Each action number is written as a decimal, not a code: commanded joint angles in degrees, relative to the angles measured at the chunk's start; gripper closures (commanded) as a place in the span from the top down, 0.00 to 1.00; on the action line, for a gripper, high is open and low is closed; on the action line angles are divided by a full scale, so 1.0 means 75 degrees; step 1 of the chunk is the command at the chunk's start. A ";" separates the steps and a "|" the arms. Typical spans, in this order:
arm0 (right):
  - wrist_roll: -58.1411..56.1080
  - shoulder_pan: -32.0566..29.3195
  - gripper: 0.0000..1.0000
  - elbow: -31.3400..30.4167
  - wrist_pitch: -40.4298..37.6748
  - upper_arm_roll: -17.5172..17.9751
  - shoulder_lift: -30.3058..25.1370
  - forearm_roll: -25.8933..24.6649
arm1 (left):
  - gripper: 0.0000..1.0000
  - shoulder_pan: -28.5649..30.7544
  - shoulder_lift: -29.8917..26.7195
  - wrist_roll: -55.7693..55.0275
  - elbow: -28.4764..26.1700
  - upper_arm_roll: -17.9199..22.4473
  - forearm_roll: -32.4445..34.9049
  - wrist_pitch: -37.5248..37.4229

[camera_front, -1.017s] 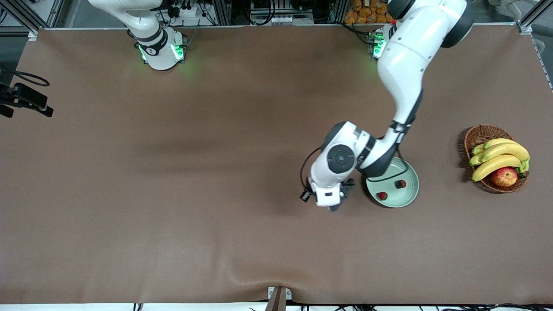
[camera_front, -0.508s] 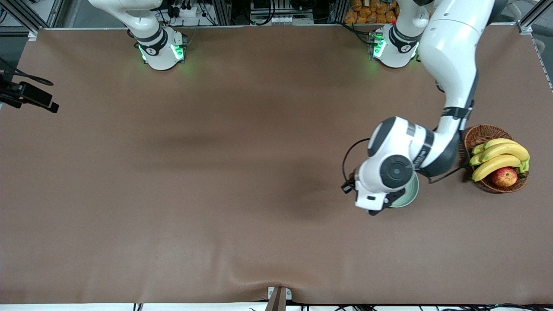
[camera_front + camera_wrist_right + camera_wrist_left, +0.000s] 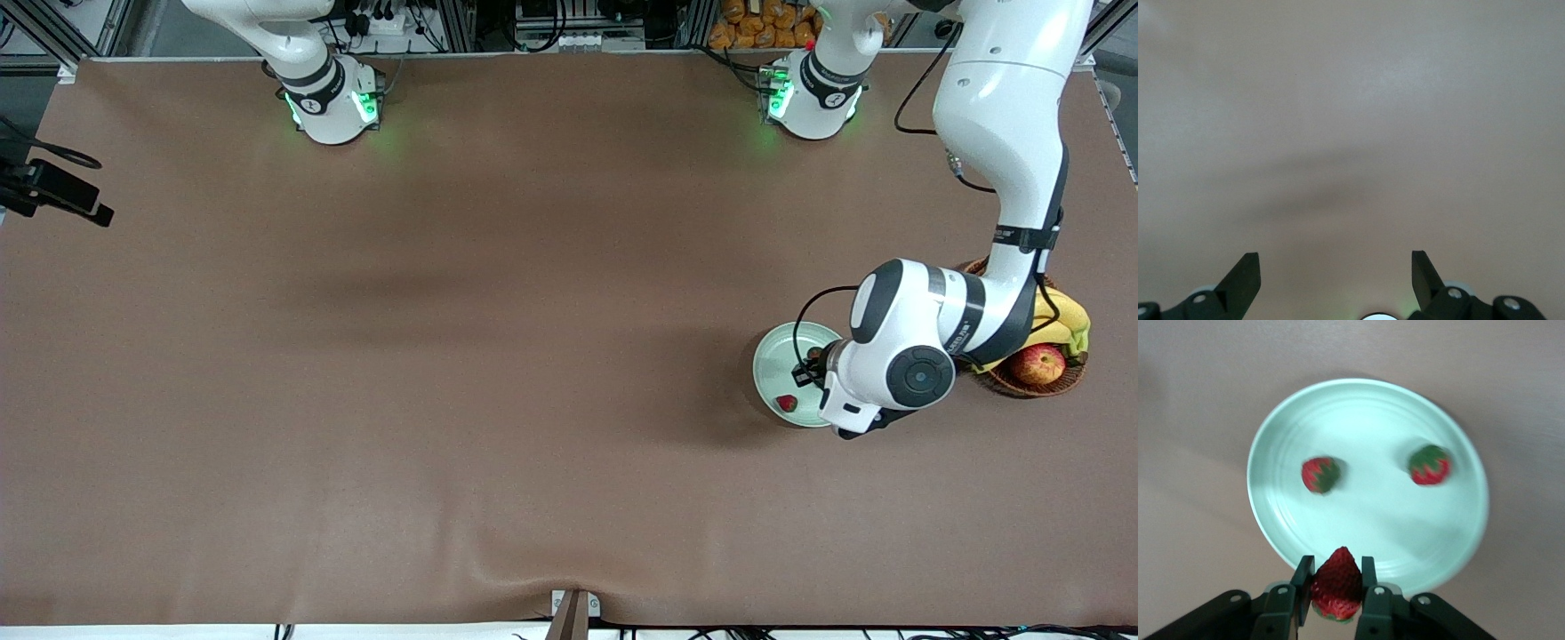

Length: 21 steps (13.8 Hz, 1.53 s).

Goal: Collect all strawberries into plate

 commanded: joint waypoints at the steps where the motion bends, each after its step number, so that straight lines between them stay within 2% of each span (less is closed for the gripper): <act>1: 0.0041 -0.0086 1.00 -0.0231 0.0079 0.0153 -0.0210 0.0072 | 0.48 0.0177 -0.0207 0.0125 -0.0729 -0.0075 0.0279 0.0642; 2: 0.0029 0.0007 1.00 -0.0219 0.0103 0.0153 -0.0210 0.0025 | 0.95 0.0165 -0.0207 0.0114 -0.0695 -0.0086 0.0268 0.0630; 3: 0.0029 0.0089 1.00 -0.0219 0.0254 0.0153 -0.0186 0.0002 | 1.00 0.0154 -0.0230 0.0125 -0.0671 -0.0087 0.0268 0.0607; 6: 0.0111 0.0090 1.00 -0.0231 0.0267 0.0142 -0.0163 -0.0186 | 1.00 0.0153 -0.0814 0.0067 -0.0531 -0.0121 0.0139 0.0363; 11: 0.0064 0.0020 1.00 -0.0243 0.0267 0.0118 -0.0058 -0.0655 | 1.00 0.0200 -0.1740 0.0429 0.0488 -0.0368 -0.0224 -0.1068; 14: 0.0158 0.0055 1.00 -0.0254 0.0232 0.0118 -0.0034 -0.0562 | 1.00 0.0271 -0.2467 0.0570 0.0839 -0.0379 -0.0259 -0.1443; 17: 0.0182 0.0032 1.00 -0.0243 0.0232 0.0130 -0.0034 -0.0491 | 1.00 0.0282 -0.2656 0.0908 0.1309 -0.0391 -0.0330 -0.1667; 21: 0.0170 -0.0226 1.00 -0.0219 0.0232 0.0083 -0.0057 0.0059 | 1.00 0.0271 -0.3007 0.1192 0.1321 -0.0391 -0.0528 -0.1678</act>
